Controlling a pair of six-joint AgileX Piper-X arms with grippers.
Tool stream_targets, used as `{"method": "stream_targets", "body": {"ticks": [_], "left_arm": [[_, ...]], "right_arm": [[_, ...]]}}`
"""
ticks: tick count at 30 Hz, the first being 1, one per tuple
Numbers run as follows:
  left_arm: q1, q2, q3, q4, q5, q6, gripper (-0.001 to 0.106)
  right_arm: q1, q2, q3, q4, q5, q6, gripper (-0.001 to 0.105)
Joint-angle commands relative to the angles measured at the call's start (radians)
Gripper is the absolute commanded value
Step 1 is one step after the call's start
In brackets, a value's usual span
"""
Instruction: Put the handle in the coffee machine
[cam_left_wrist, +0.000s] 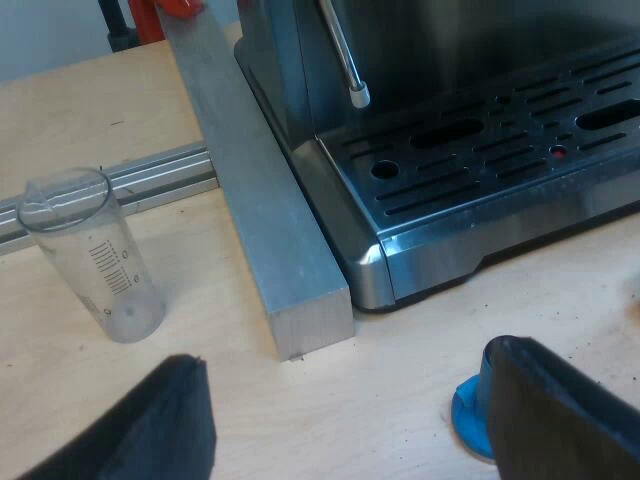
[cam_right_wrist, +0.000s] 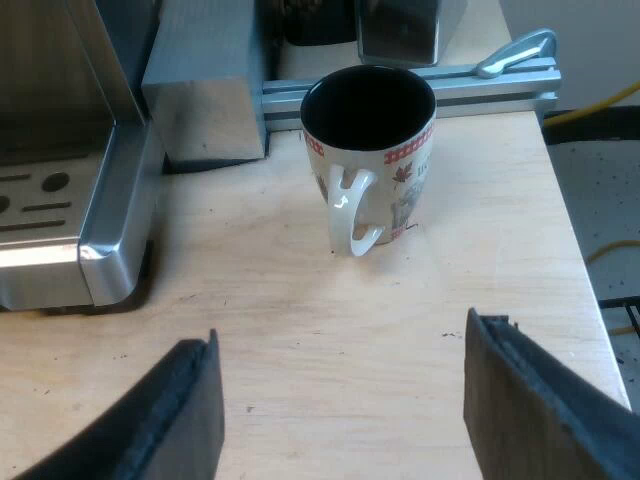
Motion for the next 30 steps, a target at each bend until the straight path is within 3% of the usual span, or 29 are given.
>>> {"method": "stream_targets", "body": {"ticks": [1, 17, 20, 22, 25, 30], "left_arm": [[-0.005, -0.132, -0.001, -0.015, 0.005, -0.004, 0.061], [-0.005, -0.132, -0.001, -0.024, 0.012, 0.015, 0.064], [-0.005, -0.121, -0.006, -0.021, 0.017, 0.022, 0.074], [-0.005, -0.105, -0.015, -0.008, 0.033, 0.023, 0.074], [-0.005, -0.057, -0.040, 0.021, 0.126, 0.023, 0.074], [-0.005, 0.065, -0.097, 0.022, 0.267, 0.039, 0.074]], "right_arm": [[-0.002, -0.041, -0.005, -0.012, -0.001, -0.008, 0.056], [-0.002, -0.038, -0.009, -0.006, -0.007, -0.008, 0.056], [-0.002, -0.008, -0.039, 0.039, -0.073, -0.008, 0.056], [-0.002, 0.027, -0.063, 0.092, -0.125, -0.013, 0.056], [-0.002, 0.093, -0.115, 0.181, -0.223, -0.060, 0.056], [0.054, 0.235, -0.193, 0.217, -0.353, -0.061, 0.056]]}}
